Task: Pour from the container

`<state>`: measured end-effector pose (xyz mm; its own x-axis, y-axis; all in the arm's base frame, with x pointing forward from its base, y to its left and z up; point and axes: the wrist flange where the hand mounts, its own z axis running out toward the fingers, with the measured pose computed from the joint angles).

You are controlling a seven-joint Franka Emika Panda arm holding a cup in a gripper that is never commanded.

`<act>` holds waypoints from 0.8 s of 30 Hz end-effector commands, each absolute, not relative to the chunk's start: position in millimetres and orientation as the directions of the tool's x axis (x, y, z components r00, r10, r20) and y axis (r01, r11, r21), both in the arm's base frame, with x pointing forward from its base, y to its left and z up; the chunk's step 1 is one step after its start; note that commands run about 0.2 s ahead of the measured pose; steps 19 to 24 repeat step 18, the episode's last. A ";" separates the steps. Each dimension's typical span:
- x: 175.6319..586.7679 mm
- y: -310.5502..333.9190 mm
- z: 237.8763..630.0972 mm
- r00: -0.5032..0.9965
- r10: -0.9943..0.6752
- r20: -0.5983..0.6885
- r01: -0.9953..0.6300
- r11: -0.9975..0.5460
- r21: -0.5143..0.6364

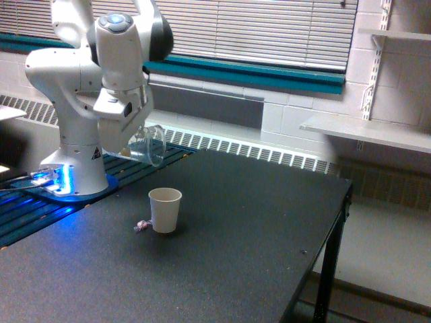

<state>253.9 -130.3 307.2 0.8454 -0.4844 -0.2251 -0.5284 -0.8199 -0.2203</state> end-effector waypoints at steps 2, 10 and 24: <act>242.7 -132.1 315.9 0.924 -0.333 -0.186 -0.377 -0.873 -0.308; 273.8 -156.6 332.6 0.911 -0.390 -0.139 -0.413 -0.872 -0.264; 329.9 -160.9 348.3 0.870 -0.488 -0.070 -0.488 -0.834 -0.256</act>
